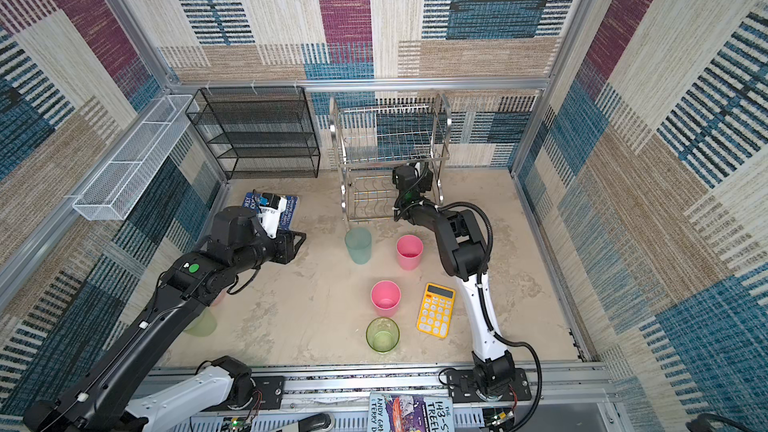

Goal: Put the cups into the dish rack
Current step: 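Lower the green cup upright onto the rack's lower tier and open right gripper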

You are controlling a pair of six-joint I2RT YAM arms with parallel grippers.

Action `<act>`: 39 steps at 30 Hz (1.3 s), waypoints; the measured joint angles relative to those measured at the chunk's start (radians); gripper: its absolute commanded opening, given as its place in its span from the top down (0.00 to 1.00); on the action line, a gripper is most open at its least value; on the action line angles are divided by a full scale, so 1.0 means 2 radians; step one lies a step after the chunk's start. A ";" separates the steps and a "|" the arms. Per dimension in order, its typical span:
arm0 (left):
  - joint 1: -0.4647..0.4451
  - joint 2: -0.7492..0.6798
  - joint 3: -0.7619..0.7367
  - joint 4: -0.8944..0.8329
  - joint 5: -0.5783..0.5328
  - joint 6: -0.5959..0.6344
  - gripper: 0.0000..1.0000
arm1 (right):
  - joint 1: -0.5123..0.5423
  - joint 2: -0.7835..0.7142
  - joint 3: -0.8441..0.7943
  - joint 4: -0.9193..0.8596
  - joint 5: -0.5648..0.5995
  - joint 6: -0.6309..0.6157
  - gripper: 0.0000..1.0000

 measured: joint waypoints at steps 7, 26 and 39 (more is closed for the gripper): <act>0.000 0.000 0.000 0.000 0.000 0.000 0.50 | 0.000 -0.016 -0.035 0.004 -0.011 -0.003 0.00; 0.000 -0.007 -0.007 0.002 -0.012 0.007 0.28 | 0.001 -0.078 -0.166 0.106 -0.050 -0.009 0.00; 0.000 -0.011 -0.010 0.007 -0.015 0.011 0.27 | 0.007 -0.132 -0.252 0.153 -0.078 -0.009 0.00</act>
